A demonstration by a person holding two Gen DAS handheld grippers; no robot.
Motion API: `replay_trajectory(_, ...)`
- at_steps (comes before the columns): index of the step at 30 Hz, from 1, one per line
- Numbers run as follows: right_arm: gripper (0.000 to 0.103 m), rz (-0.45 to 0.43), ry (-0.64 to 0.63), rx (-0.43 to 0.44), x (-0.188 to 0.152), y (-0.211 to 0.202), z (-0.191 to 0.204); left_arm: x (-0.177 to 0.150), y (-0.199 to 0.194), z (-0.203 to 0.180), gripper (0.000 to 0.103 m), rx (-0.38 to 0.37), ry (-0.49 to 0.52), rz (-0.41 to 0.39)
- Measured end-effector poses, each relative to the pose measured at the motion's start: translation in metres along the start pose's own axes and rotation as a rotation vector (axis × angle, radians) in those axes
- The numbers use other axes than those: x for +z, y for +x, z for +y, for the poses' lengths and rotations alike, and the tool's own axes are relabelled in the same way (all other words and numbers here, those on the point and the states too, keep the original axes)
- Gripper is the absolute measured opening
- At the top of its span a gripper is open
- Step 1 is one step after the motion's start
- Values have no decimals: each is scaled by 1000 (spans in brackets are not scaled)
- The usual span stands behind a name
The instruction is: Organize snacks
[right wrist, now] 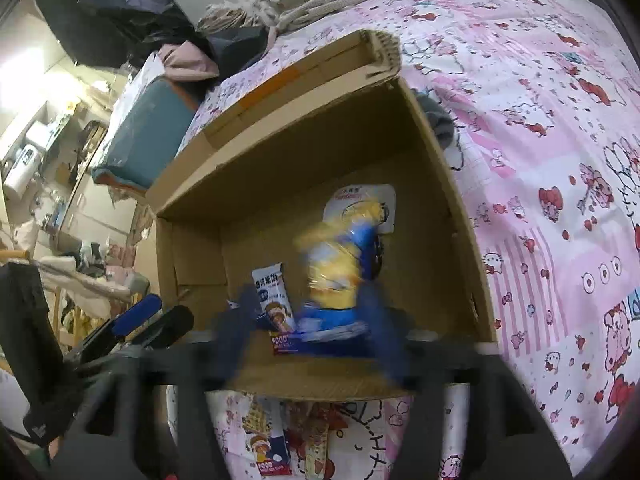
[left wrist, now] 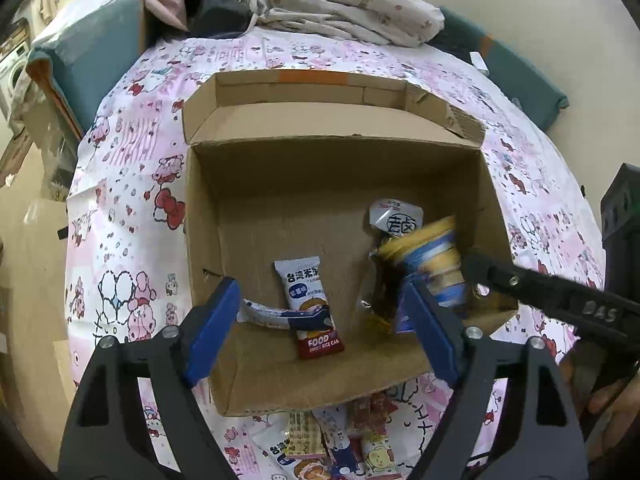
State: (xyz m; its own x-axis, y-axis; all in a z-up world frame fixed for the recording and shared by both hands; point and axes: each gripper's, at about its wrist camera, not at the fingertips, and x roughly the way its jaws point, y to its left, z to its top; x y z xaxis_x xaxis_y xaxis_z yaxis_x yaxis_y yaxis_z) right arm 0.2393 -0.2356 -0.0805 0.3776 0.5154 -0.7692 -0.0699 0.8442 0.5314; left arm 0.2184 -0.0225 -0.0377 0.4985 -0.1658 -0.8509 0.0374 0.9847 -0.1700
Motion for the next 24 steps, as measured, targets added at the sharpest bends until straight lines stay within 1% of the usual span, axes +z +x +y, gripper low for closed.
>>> replay_trajectory(3,74,-18,-9,-15,2,-4,2,0,-1,0,82,-1,-5,-2)
replay_trajectory(5,74,-25,2,-7,3,-7,1,-1,-2,1,82,-1,-10,-4)
replay_trajectory(14,74,-20,-14,-10,2,-9,7,-3,-11,6,82,9,-24,-27)
replay_trajectory(17,74,-15,-6,-10,-1,-11,7,-8,-17,8,82,22,-20,-44)
replay_trajectory(20,74,-17,-5,-29,-7,-15,8,-12,-25,10,82,52,-19,-65)
replay_trajectory(24,74,-21,-7,-31,-16,-26,9,-18,-38,13,82,53,-27,-82)
